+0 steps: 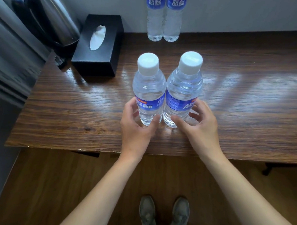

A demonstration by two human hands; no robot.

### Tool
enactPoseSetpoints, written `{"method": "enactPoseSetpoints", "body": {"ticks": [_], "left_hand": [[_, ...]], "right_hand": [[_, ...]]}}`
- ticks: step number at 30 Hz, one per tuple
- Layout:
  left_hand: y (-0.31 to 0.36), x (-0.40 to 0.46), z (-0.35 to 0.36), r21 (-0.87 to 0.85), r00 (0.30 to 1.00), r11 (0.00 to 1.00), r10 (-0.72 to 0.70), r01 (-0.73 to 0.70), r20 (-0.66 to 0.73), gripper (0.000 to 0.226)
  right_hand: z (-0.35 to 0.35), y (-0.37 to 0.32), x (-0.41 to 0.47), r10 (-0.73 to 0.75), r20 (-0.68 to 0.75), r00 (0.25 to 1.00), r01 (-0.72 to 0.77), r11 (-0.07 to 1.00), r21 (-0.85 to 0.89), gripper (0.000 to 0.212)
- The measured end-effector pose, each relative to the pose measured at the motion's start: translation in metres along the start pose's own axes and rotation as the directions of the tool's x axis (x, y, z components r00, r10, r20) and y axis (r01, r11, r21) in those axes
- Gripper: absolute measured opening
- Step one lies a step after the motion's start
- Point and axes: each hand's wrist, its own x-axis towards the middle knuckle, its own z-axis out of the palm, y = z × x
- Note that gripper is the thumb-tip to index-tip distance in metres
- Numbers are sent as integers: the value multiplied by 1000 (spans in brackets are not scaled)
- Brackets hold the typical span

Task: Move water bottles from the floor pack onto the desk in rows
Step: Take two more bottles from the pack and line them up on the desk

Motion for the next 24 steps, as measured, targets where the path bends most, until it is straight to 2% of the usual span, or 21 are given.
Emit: {"method": "enactPoseSetpoints", "body": {"ticks": [7,11,15,20,24], "left_hand": [[1,4,10,33,993,998,-50,54,-106,71],[0,1,7,7,1000,1000,-8,8,-19,80],[-4,0,4,42,999,998,51,-51,10,69],[-5,4,3,-56,1000,998,-4,4,6,65],[-6,5,3,-63,999,998,-8,10,32,63]], "right_hand": [[3,2,1,21,-60,998,-21,1000,8,58],[4,3,1,16,-61,998,-15,1000,11,58],[3,2,0,3,-63,998,-3,1000,6,59],[7,1,-2,-23,-128,991,19,999,-29,60],[13,0,-3,-55,-185,981,40,996,-86,60]]}}
